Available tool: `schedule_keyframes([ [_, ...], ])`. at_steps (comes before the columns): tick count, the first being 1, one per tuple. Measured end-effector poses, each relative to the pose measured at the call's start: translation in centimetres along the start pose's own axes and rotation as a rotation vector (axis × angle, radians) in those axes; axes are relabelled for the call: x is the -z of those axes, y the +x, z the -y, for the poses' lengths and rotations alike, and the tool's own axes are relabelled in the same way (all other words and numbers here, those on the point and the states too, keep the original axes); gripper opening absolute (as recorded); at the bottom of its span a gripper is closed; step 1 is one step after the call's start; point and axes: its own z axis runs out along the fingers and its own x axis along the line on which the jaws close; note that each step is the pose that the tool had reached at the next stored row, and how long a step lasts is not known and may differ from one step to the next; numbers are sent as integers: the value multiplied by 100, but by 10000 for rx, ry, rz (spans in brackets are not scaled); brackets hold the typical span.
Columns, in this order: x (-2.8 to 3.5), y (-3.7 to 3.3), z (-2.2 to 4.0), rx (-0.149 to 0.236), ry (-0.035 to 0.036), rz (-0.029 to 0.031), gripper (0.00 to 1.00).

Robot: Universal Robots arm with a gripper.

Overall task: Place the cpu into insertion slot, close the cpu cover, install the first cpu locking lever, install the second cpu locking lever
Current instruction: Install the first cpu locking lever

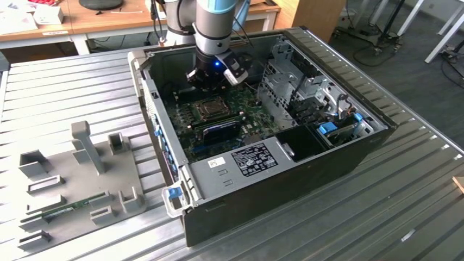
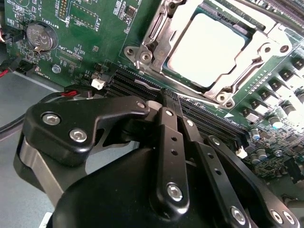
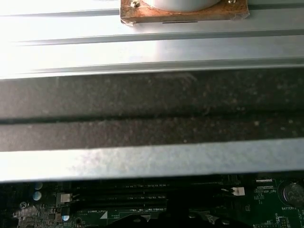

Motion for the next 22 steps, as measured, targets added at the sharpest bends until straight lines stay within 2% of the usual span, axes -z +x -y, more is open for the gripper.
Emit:
schedule_keyframes([
  [8, -2, 0, -5, -8, -109, -4, 11],
  [15, -1, 0, -5, -8, -116, -7, 11],
  [18, 3, 0, -6, -13, -190, -11, 11],
  [22, 33, -2, -12, -16, -241, -13, 11],
])
